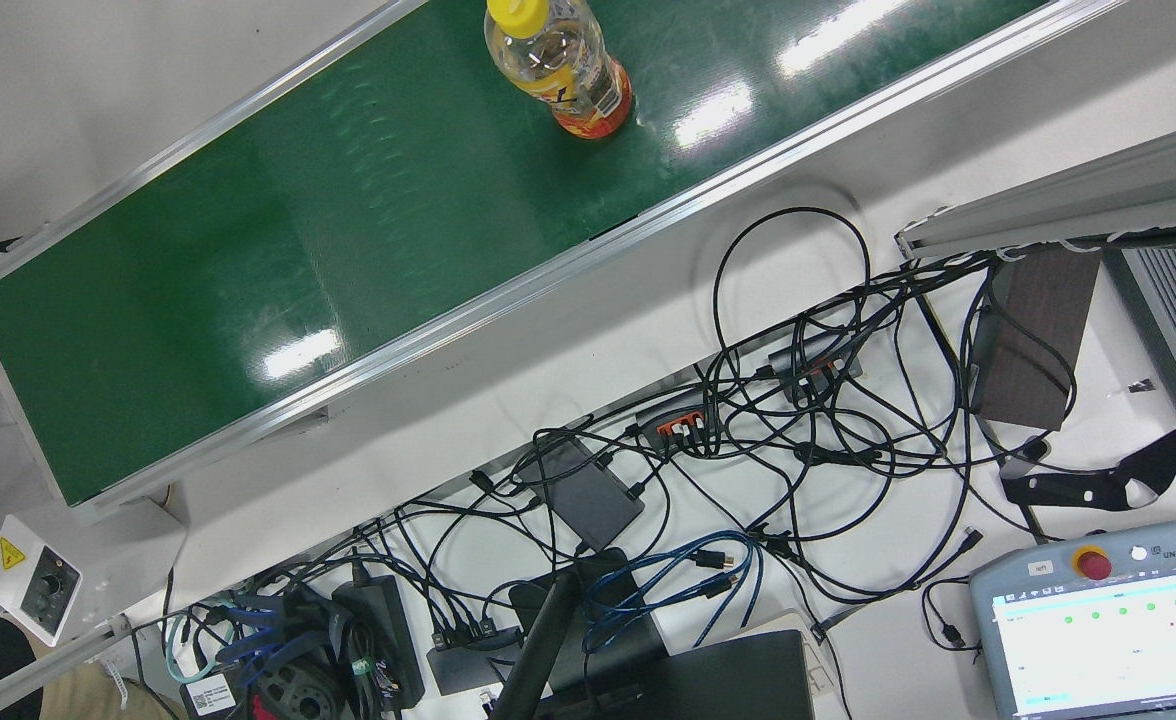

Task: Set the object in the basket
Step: 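Raise the left hand over the conveyor ahead of the bottle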

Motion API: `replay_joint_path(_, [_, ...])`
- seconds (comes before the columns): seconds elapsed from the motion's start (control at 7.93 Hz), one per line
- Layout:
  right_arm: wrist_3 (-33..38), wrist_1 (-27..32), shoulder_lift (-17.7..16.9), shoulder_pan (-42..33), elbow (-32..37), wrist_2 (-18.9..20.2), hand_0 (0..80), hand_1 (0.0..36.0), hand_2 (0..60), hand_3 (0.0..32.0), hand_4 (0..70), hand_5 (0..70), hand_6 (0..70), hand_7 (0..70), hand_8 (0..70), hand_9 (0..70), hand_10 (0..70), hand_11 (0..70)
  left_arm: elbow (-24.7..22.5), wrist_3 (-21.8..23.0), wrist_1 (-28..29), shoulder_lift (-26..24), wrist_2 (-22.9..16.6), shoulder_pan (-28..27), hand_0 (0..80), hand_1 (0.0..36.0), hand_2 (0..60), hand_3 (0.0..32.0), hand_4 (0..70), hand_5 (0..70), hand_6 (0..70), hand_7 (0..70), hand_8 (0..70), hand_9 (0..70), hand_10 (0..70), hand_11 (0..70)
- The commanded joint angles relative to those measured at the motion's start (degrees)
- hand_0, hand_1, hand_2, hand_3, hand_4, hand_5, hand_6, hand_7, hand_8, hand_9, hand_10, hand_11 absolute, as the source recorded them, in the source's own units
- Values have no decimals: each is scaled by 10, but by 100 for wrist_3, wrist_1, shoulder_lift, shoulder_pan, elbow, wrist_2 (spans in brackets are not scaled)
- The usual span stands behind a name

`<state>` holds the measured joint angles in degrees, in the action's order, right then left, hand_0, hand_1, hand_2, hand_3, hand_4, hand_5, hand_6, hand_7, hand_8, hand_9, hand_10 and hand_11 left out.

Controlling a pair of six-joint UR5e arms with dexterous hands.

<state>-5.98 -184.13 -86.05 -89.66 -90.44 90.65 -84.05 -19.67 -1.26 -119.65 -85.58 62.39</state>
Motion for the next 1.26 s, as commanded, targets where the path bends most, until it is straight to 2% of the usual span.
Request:
replay_joint_path(0.0, [0,0,0,1,0,-4,0,0,0,0,0,0,0,0,0,0,0,0,-6,-37,-41,-172,6,-148,483,39,0,0,151,78,0,0,44,86,93,144])
replay_joint_path(0.13, [0,0,0,1,0,-4,0,0,0,0,0,0,0,0,0,0,0,0,-6,-45,-41,-225,6,-156,482,38,0,0,150,76,0,0,43,84,94,145])
replay_joint_path(0.5, [0,0,0,1,0,5,0,0,0,0,0,0,0,0,0,0,0,0,29,-45,-67,-445,15,-647,479,37,0,0,145,76,0,0,42,83,94,145])
replay_joint_path(1.13, [0,-8,0,1,0,5,0,0,0,0,0,0,0,0,0,0,0,0,90,-28,-120,-446,15,-649,480,37,0,0,140,76,0,0,41,82,87,135])
